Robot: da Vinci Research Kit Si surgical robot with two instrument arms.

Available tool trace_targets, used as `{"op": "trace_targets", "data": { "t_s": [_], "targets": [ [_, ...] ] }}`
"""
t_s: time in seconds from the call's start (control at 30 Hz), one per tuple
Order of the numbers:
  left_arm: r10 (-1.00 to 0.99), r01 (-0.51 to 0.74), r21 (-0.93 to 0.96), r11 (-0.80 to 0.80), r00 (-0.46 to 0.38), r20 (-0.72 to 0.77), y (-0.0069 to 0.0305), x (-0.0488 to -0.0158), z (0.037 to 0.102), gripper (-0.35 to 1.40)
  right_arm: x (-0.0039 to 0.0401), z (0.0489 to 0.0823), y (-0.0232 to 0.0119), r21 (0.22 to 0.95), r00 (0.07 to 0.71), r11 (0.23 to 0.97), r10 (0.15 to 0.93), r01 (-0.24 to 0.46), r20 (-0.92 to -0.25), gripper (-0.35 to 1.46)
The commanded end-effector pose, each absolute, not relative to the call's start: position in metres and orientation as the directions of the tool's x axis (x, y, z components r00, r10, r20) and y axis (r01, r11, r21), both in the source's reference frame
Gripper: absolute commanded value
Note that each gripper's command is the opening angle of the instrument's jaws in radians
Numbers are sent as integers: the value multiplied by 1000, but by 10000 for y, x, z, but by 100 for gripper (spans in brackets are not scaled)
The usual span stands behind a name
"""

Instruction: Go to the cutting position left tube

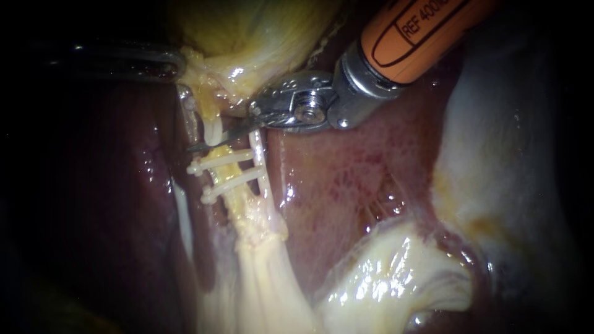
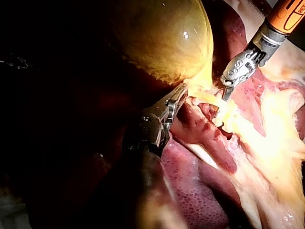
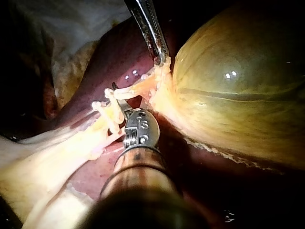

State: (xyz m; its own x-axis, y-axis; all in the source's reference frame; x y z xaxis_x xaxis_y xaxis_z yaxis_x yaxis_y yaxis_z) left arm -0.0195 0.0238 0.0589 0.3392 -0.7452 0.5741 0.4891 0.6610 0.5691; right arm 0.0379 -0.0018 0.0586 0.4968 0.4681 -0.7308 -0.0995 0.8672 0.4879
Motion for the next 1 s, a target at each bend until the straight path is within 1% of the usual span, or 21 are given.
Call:
{"op": "trace_targets", "data": {
  "t_s": [0.03, 0.1, 0.17, 0.27, 0.33, 0.53, 0.7, 0.77, 0.87, 1.0],
  "targets": [
    [-745, 489, 569, 661, 339, 574, 238, -195, 589, -35, 379, 587, -18, 489, 497, 867, 468, -96, -731, 134],
    [-745, 489, 569, 661, 339, 574, 238, -195, 589, -35, 379, 587, -18, 493, 500, 865, 467, -88, -730, 134],
    [-745, 489, 569, 661, 339, 574, 238, -195, 589, -35, 377, 587, -20, 503, 496, 863, 462, -58, -735, 132],
    [-745, 489, 569, 661, 339, 574, 238, -195, 589, -35, 375, 591, -26, 561, 490, 827, 498, -21, -716, 131],
    [-745, 489, 569, 661, 339, 574, 238, -195, 588, -35, 374, 596, -34, 603, 495, 797, 512, 32, -702, 131],
    [-745, 489, 569, 661, 339, 574, 237, -194, 588, -35, 373, 609, -57, 680, 492, 727, 560, 94, -667, 131],
    [-745, 489, 569, 661, 339, 574, 237, -194, 588, -35, 374, 610, -61, 742, 423, 651, 633, 161, -648, 131],
    [-745, 489, 569, 661, 339, 574, 237, -194, 588, -35, 377, 611, -59, 751, 375, 635, 662, 181, -649, 131],
    [-745, 489, 569, 661, 339, 574, 237, -194, 588, -35, 384, 613, -57, 777, 309, 598, 714, 199, -628, 131],
    [-745, 489, 569, 661, 339, 574, 237, -195, 588, -35, 394, 614, -57, 793, 263, 573, 748, 205, -609, 131]
  ]
}}
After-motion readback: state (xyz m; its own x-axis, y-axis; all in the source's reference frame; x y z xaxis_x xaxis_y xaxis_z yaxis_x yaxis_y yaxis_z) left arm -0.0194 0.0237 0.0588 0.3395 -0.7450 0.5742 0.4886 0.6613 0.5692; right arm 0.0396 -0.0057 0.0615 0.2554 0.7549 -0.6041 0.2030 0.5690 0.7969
